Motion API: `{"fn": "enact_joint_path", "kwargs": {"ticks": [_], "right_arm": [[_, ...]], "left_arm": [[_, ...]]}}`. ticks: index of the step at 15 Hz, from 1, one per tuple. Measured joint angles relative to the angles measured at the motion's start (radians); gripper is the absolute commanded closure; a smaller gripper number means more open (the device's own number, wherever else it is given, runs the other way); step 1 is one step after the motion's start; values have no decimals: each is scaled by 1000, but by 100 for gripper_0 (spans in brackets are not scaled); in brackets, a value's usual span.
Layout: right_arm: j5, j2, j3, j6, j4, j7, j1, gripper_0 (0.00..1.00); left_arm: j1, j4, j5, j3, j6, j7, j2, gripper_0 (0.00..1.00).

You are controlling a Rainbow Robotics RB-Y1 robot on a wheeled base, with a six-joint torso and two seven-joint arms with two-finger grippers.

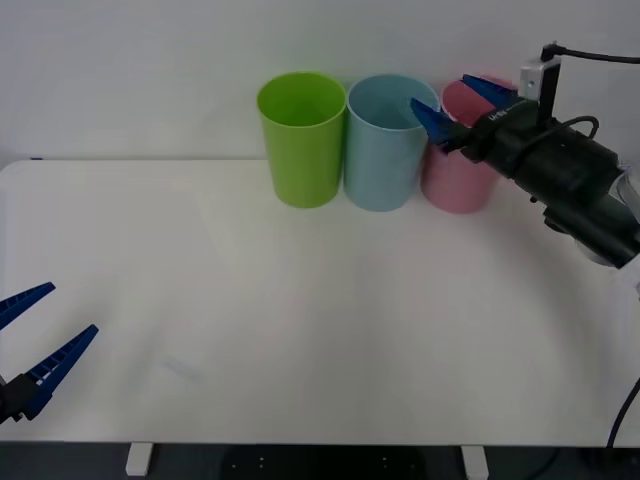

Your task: Grasp the object on the table and drop it into the matching bin: aluminum can to the light blue bin, PET bottle to the pink bin.

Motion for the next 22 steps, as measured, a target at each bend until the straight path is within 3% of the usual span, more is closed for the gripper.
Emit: {"fn": "enact_joint_path", "kwargs": {"ticks": [7, 13, 22], "right_arm": [[-73, -116, -43, -82, -175, 73, 271, 0], [-73, -119, -183, -269, -194, 204, 471, 0], [-110, -117, -307, -301, -421, 201, 822, 0]], "left_arm": [[0, 0, 0, 0, 0, 0, 0, 0], [0, 0, 0, 0, 0, 0, 0, 0], [0, 0, 0, 0, 0, 0, 0, 0]]}}
